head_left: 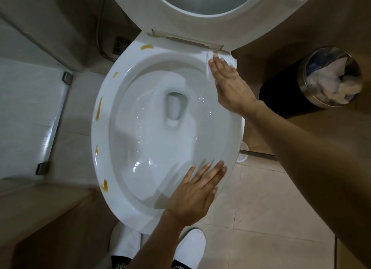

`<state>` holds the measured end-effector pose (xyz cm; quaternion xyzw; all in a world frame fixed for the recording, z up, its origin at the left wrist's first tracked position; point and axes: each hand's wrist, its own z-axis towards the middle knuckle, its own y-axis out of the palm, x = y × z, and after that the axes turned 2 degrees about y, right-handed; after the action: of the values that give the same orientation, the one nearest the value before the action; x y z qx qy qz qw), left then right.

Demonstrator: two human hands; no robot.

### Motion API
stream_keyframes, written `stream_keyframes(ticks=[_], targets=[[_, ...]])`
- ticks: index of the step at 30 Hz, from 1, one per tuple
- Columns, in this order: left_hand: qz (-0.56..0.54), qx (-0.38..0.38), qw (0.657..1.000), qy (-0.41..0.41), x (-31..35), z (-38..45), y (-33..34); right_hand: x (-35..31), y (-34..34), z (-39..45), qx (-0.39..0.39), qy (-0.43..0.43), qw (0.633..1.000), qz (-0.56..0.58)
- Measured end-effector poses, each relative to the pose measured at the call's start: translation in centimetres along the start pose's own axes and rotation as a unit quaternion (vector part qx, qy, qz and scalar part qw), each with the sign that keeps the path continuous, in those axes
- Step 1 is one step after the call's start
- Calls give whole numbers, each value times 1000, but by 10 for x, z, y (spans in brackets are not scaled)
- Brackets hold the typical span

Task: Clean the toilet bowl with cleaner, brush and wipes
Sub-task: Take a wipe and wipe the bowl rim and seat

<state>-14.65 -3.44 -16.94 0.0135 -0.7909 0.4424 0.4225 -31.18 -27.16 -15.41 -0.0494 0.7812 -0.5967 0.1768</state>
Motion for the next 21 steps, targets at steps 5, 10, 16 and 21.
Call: stream_keyframes(ticks=[5,10,16,21], targets=[[-4,6,1000,0,0,0,1,-1,1,2,4,3,1000,-4],[-6,9,1000,4,-2,0,4,3,6,-15,15,17,1000,16],[-14,12,1000,11,-3,1,6,-10,2,16,4,-9,1000,1],[-6,11,1000,8,-4,0,6,-8,-1,15,2,-16,1000,-4]])
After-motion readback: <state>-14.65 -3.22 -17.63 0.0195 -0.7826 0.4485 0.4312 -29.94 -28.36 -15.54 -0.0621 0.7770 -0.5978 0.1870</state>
